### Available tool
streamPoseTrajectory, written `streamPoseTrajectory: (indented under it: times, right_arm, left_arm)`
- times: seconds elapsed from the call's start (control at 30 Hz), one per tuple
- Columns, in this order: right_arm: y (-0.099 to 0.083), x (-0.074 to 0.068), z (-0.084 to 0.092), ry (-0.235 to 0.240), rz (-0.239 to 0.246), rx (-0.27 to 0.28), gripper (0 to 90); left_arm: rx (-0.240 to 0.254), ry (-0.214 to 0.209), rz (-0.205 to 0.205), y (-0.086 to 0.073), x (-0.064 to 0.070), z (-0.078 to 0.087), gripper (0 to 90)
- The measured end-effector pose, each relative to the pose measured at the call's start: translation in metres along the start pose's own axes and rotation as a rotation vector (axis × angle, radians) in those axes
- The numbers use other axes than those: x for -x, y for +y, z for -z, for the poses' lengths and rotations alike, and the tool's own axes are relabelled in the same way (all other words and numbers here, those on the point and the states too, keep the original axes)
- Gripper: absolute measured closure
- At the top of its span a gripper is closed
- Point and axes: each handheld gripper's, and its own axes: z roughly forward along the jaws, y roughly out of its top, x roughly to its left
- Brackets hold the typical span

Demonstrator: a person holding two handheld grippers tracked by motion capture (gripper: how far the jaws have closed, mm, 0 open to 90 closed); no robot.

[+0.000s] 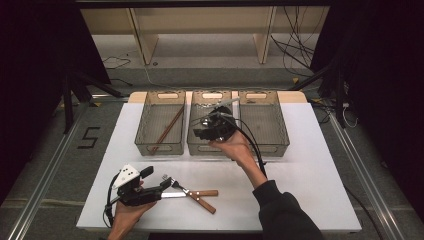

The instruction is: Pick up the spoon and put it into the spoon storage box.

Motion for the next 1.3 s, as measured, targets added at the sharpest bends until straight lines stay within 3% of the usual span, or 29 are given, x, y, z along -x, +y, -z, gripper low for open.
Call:
streamPoseTrajectory:
  times: [0.23,0.67,1.1,1.3]
  right_arm:
    - [-0.018,-0.021,0.013,0.052,0.047,0.020,36.8]
    - [-0.056,-0.049,0.021,0.112,0.113,-0.012,35.1]
    - [-0.087,-0.061,0.027,0.161,0.115,-0.020,32.2]
    - [-0.101,-0.065,0.024,0.170,0.132,-0.053,32.0]
  left_arm:
    - [0.005,0.007,0.004,0.000,-0.001,0.000,16.2]
    - [0.008,0.016,0.009,0.000,-0.002,0.001,16.2]
    - [0.000,0.019,0.007,0.000,-0.003,0.000,16.2]
    - [-0.002,0.018,0.007,0.001,-0.002,-0.002,16.2]
